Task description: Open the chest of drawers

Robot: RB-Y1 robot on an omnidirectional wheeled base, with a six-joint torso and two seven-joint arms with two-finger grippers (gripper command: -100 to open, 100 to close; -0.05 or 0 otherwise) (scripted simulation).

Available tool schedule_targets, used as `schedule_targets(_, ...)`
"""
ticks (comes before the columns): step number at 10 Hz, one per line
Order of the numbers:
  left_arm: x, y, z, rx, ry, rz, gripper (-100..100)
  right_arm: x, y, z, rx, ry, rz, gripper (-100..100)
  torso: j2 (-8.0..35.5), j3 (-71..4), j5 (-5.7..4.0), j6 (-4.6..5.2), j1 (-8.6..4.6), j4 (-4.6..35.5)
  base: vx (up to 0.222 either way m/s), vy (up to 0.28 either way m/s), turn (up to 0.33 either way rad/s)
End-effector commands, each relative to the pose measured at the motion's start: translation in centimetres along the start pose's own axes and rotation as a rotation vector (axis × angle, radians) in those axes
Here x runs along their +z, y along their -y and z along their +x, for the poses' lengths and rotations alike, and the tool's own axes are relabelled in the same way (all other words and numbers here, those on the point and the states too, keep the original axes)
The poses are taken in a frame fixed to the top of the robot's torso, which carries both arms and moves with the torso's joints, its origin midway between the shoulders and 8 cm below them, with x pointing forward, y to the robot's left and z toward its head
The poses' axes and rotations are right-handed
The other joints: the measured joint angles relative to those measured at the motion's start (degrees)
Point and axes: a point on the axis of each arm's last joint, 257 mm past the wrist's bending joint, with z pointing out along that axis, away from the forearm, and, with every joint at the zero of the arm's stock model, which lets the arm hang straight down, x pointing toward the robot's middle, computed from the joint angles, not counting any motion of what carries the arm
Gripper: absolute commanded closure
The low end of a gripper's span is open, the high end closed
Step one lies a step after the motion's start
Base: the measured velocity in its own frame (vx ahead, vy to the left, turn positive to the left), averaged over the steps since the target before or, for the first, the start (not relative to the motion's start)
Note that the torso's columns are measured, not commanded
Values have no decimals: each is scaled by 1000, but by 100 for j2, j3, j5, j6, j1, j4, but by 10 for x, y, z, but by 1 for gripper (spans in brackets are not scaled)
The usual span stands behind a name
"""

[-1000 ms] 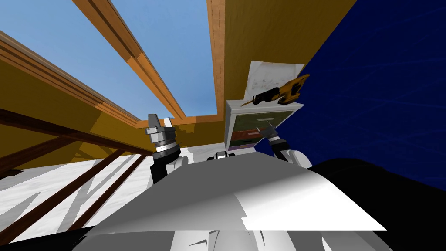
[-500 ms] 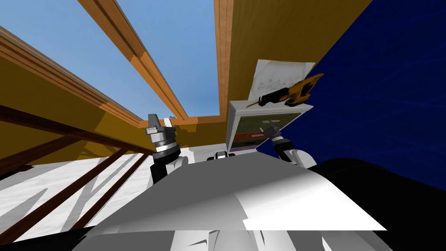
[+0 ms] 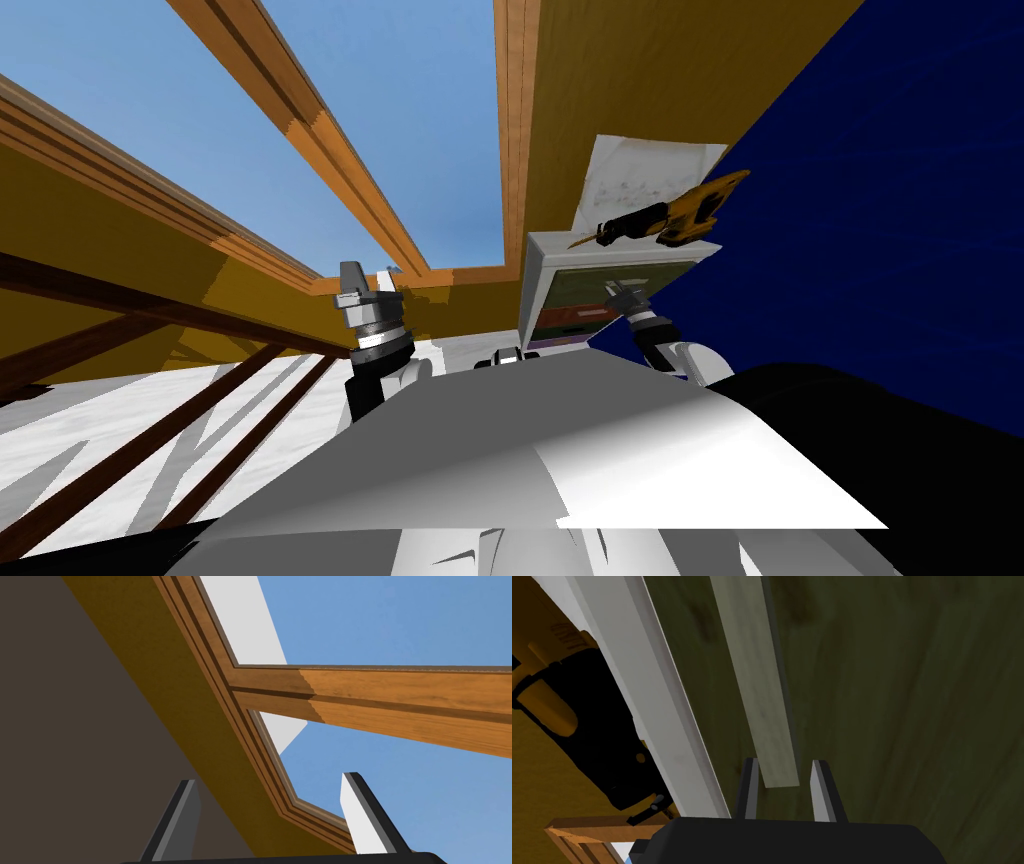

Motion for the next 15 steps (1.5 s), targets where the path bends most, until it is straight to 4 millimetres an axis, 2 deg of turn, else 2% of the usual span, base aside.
schedule_targets(1,0,0,0,0,0,0,0,-4,-5,-5,9,12,-14,100,-11,-3,-6,-5,-5,-3,-182,10,-32)
schedule_targets(3,0,0,0,0,0,0,0,-4,0,-5,3,12,-6,100,-49,-35,16,-2,3,-1,-152,12,-37)
schedule_targets(6,0,0,0,0,0,0,0,-8,-6,-9,8,27,-30,100,-40,-29,16,6,-7,3,-173,-4,-44)
schedule_targets(7,0,0,0,0,0,0,0,-9,12,-4,1,27,-16,-100,-40,-26,9,4,-6,-1,-69,34,-43)
schedule_targets(9,0,0,0,0,0,0,0,-11,25,-1,-1,29,-16,-100,-97,-71,42,1,10,3,56,37,-30)
schedule_targets(15,0,0,0,0,0,0,0,-15,63,0,-3,48,-21,-100,-11,-23,57,13,17,37,36,35,-19)
